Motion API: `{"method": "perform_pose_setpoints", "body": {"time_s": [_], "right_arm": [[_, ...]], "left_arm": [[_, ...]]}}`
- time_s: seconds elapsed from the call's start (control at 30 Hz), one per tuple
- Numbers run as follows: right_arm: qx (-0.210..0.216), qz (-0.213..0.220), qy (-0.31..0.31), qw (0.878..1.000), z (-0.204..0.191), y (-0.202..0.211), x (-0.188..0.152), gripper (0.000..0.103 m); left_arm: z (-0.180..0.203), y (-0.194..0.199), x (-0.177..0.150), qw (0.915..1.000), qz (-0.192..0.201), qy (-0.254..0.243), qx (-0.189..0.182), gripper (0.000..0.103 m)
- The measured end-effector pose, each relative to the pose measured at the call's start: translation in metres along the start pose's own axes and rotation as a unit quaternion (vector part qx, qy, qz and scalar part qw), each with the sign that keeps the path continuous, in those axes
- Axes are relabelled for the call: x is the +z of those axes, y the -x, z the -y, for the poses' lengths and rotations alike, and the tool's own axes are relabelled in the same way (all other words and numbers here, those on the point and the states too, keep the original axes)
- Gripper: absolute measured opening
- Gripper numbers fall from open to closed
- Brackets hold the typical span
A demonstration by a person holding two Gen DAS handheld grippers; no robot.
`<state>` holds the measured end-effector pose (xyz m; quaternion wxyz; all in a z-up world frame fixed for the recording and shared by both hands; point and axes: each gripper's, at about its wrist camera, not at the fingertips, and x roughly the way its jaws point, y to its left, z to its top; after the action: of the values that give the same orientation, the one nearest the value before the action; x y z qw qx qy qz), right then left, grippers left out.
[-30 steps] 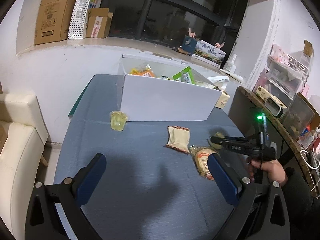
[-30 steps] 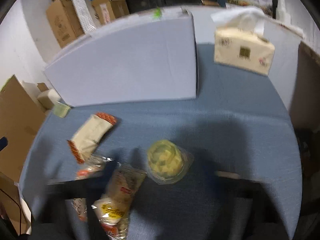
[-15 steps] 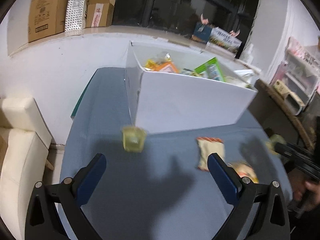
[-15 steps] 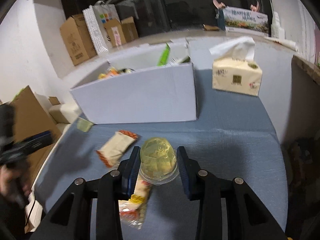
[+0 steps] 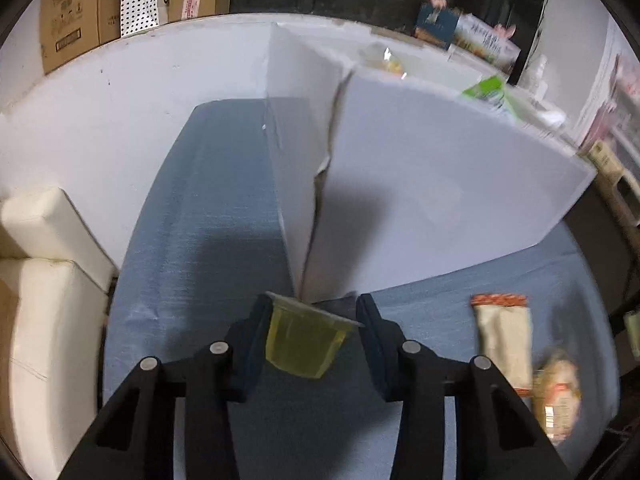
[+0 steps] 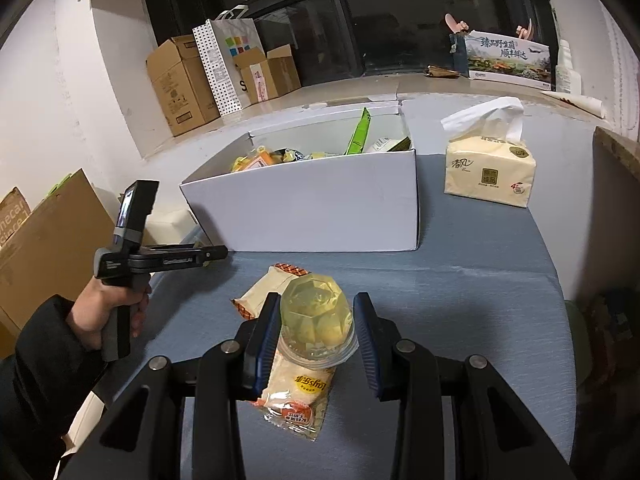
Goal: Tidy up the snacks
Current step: 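Lower both jelly cups into the white box and open both grippers, then move both grippers back toward the bread pack and pastry packet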
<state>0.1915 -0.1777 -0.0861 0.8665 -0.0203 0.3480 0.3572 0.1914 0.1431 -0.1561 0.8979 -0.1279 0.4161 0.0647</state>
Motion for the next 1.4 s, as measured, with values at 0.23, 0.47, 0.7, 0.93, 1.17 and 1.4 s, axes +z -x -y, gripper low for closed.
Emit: {"method": "perform_pose_setpoints", "body": {"time_s": [0.23, 0.47, 0.7, 0.93, 1.17, 1.4], "right_arm": [[0.008, 0.006, -0.001, 1.000, -0.003, 0.007, -0.003, 0.040], [0.025, 0.037, 0.003, 0.999, -0.015, 0.018, 0.016, 0.040], [0.036, 0.068, 0.029, 0.997, -0.029, 0.015, 0.070, 0.040], [0.043, 0.064, 0.019, 0.997, -0.027, -0.029, 0.150, 0.040], [0.045, 0.042, 0.016, 0.998, -0.024, -0.075, 0.182, 0.040], [0.043, 0.044, 0.011, 0.998, -0.018, -0.088, 0.182, 0.103]], "left_arm": [[0.031, 0.083, -0.027, 0.9942, 0.082, -0.038, -0.057, 0.047], [0.065, 0.150, -0.015, 0.9812, 0.142, -0.064, -0.114, 0.047], [0.078, 0.146, 0.057, 0.9750, 0.172, -0.078, -0.118, 0.047], [0.066, 0.094, 0.144, 0.9815, 0.155, -0.070, -0.088, 0.047], [0.039, 0.037, 0.189, 0.9902, 0.119, -0.045, -0.059, 0.060], [0.015, 0.036, 0.181, 0.9913, 0.124, -0.007, -0.043, 0.103]]}}
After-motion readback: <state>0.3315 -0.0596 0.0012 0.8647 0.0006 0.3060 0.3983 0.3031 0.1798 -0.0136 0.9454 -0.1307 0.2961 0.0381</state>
